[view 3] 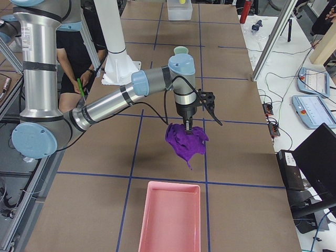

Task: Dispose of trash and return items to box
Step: 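Drop the cup in the clear box while the right gripper drops the cloth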

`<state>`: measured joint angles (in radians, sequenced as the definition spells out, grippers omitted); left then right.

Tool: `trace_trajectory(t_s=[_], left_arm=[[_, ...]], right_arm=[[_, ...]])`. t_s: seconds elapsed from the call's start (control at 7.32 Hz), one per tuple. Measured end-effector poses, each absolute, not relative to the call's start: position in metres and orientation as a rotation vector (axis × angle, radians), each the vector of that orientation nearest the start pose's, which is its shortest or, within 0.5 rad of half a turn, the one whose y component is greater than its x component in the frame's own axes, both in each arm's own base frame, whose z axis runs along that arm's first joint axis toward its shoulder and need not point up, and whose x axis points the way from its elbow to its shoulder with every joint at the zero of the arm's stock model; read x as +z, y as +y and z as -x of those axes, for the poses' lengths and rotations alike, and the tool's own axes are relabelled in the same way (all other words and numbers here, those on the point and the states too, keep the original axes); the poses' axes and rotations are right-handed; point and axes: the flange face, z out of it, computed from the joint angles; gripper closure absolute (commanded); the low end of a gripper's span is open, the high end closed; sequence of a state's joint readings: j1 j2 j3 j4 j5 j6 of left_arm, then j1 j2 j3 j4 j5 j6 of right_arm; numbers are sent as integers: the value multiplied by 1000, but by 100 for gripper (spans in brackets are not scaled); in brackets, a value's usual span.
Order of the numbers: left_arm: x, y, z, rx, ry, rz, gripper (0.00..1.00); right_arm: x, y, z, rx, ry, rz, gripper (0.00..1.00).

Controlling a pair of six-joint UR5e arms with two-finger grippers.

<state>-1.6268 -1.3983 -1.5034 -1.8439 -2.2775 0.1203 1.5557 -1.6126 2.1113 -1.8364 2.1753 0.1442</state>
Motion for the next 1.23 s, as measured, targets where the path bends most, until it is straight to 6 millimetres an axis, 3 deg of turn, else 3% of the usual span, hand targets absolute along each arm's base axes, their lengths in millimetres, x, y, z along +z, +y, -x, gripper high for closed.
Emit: trace_trajectory(t_s=[0.41,0.68,0.82,0.96,1.09,1.23], left_arm=[[786,-392,56,147,782,-80,100],[797,-388,42,184,824,-96,100],[795,-389,35,206,840,-108,86],[793,-391,29,229,846,-124,9],[790,-394,23,249,849,-134,0],[786,-397,20,264,850,-149,0]], right_arm=[[478,-419,-126,23,-582,-219,100],[485,-410,-146,9,-565,-237,100],[486,-409,-151,10,-560,-242,100],[489,-408,-155,2,-551,-244,100],[496,-409,-160,-14,-536,-239,100],[509,-410,-164,-24,-524,-225,100]])
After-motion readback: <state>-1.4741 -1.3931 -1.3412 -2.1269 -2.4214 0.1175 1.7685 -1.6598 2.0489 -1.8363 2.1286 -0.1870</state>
